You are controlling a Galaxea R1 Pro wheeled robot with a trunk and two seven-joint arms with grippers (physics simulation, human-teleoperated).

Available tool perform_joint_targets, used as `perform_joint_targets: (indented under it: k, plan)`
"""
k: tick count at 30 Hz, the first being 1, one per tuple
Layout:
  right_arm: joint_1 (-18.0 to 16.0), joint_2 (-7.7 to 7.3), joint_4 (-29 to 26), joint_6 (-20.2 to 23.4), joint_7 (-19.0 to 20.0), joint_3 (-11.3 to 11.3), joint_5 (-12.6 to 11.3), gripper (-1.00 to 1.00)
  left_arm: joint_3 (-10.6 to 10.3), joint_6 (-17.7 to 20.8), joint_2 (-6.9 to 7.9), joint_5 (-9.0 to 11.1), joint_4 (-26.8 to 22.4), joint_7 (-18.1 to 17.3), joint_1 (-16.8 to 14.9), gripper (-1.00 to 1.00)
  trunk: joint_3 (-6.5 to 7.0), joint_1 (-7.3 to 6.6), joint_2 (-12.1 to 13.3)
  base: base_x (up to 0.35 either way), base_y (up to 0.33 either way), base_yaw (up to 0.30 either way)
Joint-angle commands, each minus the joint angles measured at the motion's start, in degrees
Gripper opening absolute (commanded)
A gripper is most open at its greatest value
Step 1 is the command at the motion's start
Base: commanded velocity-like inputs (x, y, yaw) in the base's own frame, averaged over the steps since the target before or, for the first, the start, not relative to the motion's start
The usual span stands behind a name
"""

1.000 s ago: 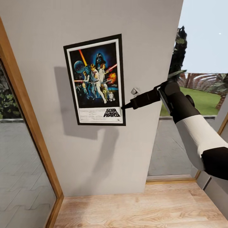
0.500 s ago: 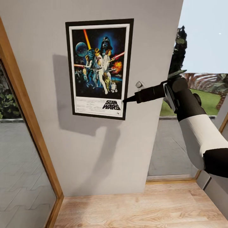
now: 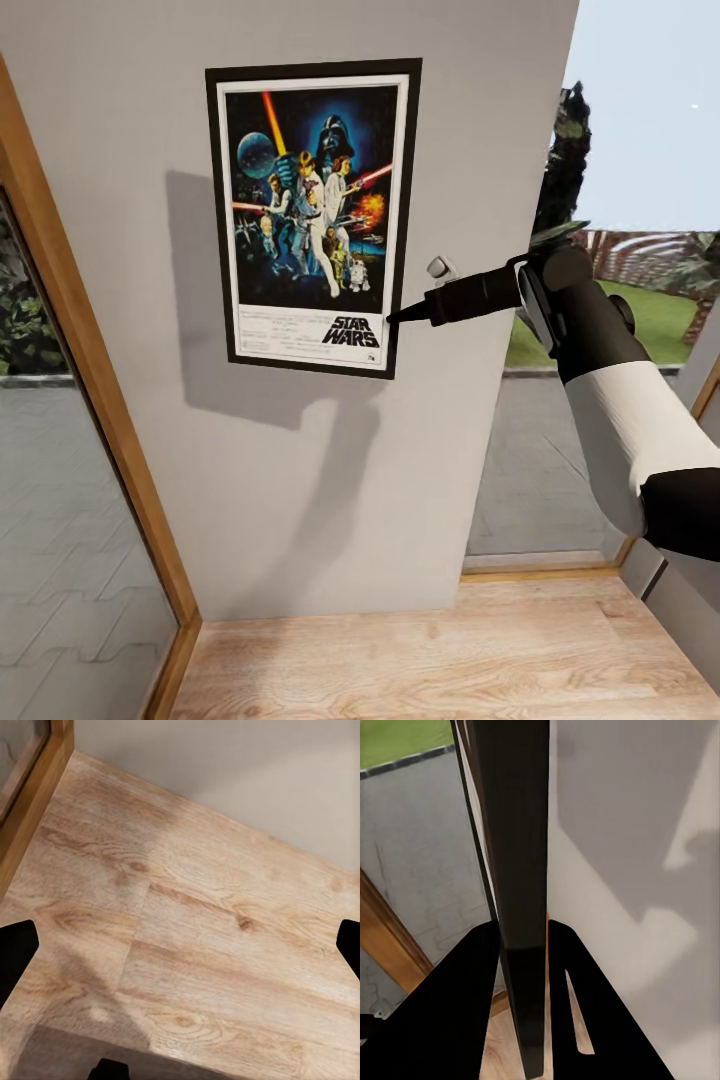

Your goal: Pick up the poster from the kitchen countertop and hang it on one of the wall nails in the kitchen.

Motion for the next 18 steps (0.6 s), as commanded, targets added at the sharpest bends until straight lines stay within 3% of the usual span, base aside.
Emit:
perform_joint_targets:
  k: [1, 18]
  plan:
    - [0.0, -0.02, 0.0, 0.5, 0.6, 0.0, 0.6, -1.0, 0.3, -0.1, 0.0, -0.1, 0.1, -0.3, 0.0, 1.0, -0.06, 0.03, -0.1, 0.0, 0.0, 0.0]
    - [0.0, 0.22, -1.4, 0.5, 0.7, 0.2, 0.7, -1.0, 0.3, -0.1, 0.0, -0.1, 0.1, -0.3, 0.0, 1.0, -0.06, 0.03, -0.1, 0.0, 0.0, 0.0]
